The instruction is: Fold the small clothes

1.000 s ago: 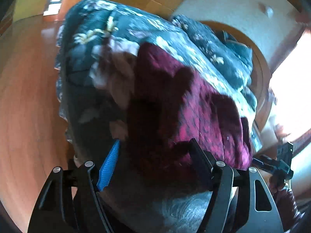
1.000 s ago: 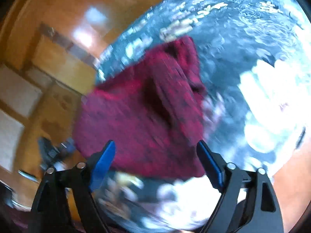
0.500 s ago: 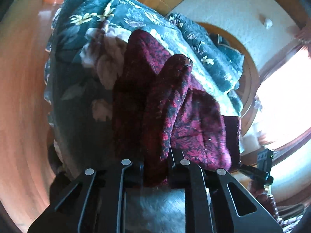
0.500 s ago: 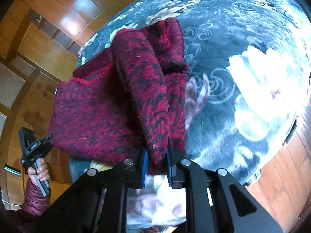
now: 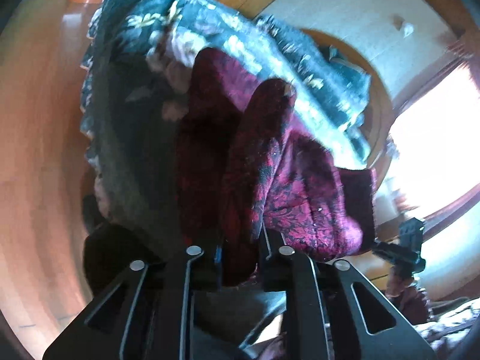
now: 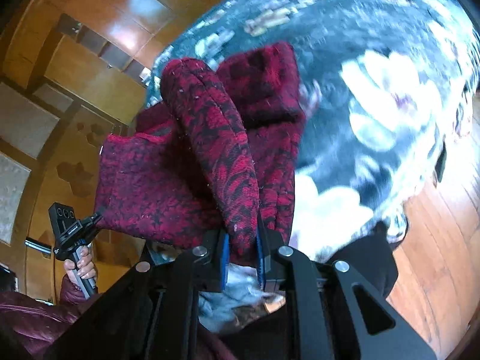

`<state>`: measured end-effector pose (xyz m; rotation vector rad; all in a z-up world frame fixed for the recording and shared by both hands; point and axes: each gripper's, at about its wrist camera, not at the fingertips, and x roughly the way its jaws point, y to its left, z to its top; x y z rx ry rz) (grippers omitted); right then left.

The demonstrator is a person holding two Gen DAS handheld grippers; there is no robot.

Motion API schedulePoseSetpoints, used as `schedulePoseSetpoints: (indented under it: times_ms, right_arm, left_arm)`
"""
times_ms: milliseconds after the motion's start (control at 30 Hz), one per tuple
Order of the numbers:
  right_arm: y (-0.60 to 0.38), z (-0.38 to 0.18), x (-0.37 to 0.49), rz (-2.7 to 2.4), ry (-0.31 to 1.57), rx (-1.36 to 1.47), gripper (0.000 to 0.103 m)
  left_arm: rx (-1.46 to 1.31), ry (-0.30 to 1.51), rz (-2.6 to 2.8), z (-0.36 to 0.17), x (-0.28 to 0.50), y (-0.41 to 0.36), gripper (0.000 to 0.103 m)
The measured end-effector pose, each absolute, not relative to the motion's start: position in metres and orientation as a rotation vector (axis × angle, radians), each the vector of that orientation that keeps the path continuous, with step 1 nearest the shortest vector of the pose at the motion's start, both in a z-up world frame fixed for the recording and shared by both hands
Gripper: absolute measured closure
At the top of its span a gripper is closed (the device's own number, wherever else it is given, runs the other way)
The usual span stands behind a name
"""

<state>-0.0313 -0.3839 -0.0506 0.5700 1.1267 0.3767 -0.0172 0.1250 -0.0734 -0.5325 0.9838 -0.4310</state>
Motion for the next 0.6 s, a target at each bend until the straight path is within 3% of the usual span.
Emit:
schedulePoseSetpoints:
  times_ms: [67,100,133,167,200,233,367,433,600]
  right_arm:
    - [-0.383,-0.061,-0.032,0.358,1.143,0.565,0.088]
    - [-0.382,-0.066,-0.031,0.341,1.151,0.563,0.083]
    - [-0.381,-0.071,-0.029,0.32,1.162,0.558,0.076]
    - [-0.381,-0.073,-0.029,0.293,1.165,0.545,0.071]
    - [-0.382,-0.073,-0.028,0.256,1.153,0.533,0.055]
    - [-0.382,-0.071,-0.028,0.241,1.139,0.527,0.044]
    - [-0.372,-0.045,-0.023,0.173,1.032,0.386,0.033]
    - [-0.361,-0.031,-0.019,0.166,0.967,0.317,0.021]
    - [-0.331,-0.027,0.002,0.138,0.911,0.198,0.016]
  left_arm:
    - [-0.475,1.003,-0.367,-0.076,-0.013,0.122,0.078]
    - [-0.466,1.0,-0.362,-0.074,-0.013,0.122,0.069]
    - [-0.448,0.988,-0.345,-0.071,-0.012,0.123,0.063]
    - [-0.42,0.963,-0.313,-0.066,-0.012,0.125,0.048]
    - [-0.4,0.938,-0.293,-0.062,-0.011,0.126,0.04]
    - [-0.378,0.914,-0.278,-0.057,-0.01,0.128,0.038]
    - [-0.255,0.829,-0.257,-0.037,0.002,0.117,0.032]
    - [-0.195,0.814,-0.269,-0.032,0.01,0.108,0.032]
    - [-0.056,0.782,-0.28,-0.027,0.029,0.077,0.025]
